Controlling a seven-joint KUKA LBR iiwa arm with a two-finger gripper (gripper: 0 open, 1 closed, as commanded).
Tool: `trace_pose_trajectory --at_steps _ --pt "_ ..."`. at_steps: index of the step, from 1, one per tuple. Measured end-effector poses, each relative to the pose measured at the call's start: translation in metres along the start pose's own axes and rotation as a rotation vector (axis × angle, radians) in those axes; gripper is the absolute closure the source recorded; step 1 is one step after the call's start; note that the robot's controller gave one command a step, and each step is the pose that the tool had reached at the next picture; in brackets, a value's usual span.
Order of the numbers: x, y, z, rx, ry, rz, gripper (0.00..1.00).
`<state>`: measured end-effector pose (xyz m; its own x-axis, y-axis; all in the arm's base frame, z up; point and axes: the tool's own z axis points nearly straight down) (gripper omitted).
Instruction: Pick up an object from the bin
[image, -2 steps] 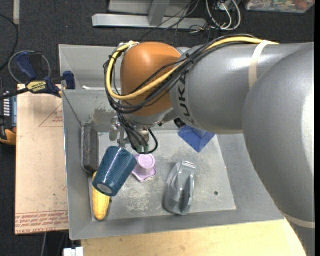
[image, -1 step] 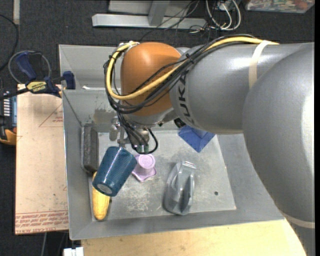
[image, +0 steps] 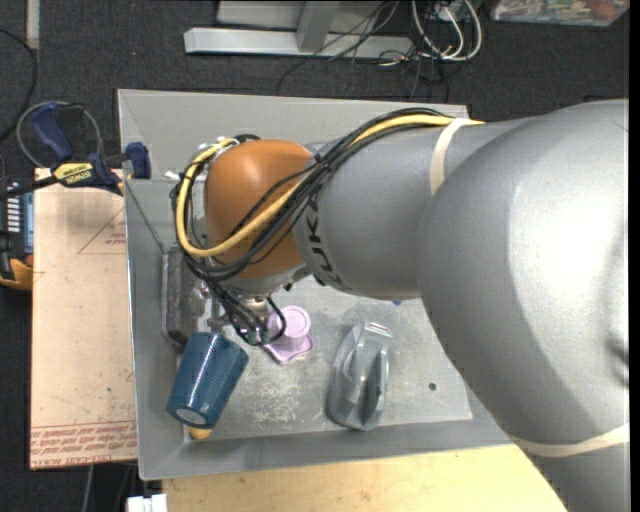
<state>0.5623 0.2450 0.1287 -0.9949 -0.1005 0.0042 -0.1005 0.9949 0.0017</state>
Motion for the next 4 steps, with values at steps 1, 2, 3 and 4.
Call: trace_pose_trajectory --at_steps 1,2,3,4 --pt "0.055 -0.022 -0.01 0.0 -0.011 -0.103 0.0" --pt "0.037 0.011 0.043 -0.003 -0.025 -0.258 0.0" --pt "0.058 -0.032 0.027 0.0 -0.015 -0.404 0.0" --pt "0.056 0.0 -0.162 -0.007 -0.027 -0.277 1.0"
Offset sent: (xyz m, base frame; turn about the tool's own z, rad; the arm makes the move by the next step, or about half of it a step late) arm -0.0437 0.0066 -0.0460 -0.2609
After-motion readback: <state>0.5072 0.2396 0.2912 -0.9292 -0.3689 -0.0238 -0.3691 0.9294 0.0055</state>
